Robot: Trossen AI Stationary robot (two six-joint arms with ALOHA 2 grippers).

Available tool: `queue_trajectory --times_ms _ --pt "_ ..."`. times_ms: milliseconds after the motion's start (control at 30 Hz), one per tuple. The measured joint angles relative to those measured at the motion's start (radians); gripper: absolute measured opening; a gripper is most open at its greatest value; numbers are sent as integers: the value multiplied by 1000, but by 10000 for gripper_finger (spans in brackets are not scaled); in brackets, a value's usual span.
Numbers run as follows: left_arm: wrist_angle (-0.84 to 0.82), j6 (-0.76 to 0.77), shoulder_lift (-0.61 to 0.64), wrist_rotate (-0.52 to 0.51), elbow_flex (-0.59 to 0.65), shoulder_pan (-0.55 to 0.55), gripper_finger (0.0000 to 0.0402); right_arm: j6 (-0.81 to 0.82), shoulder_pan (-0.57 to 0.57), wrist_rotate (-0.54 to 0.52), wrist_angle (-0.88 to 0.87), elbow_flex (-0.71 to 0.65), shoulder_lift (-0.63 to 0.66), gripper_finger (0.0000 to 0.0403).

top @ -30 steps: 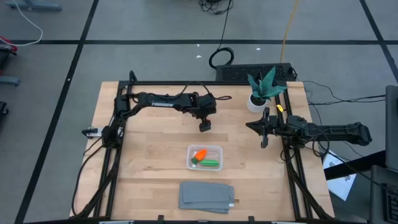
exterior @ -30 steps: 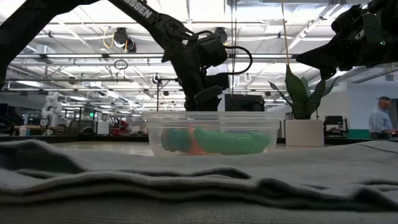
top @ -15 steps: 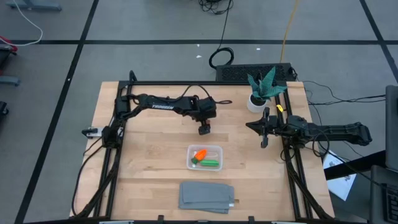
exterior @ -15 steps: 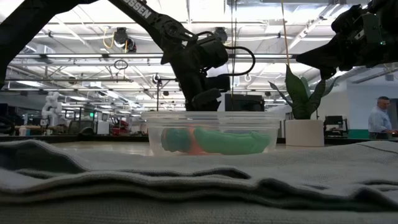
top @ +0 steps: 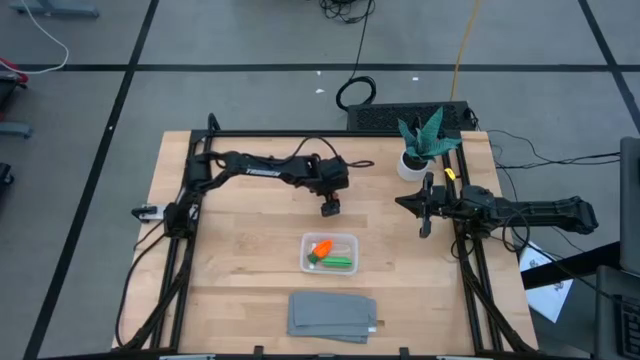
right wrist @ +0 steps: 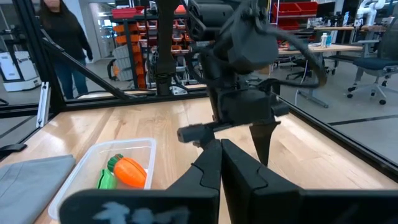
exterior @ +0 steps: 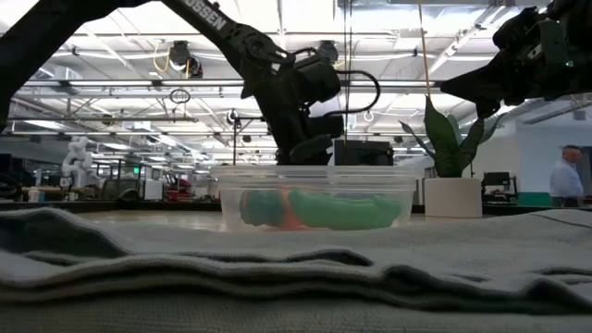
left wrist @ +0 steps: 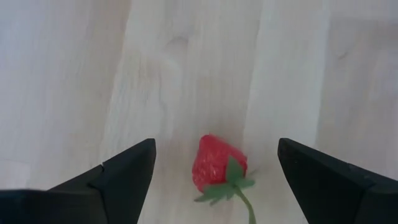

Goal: Pick and placing Produce into tupperware
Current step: Put the strawberry into the transparent bin

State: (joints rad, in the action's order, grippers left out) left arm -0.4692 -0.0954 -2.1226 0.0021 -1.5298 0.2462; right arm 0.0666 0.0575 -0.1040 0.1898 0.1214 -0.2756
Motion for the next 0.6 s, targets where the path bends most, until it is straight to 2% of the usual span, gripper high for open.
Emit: queue_trajectory --times_ms 600 --pt "-23 -31 -36 -31 1 10 340 -3 0 0 -1 0 -5 0"
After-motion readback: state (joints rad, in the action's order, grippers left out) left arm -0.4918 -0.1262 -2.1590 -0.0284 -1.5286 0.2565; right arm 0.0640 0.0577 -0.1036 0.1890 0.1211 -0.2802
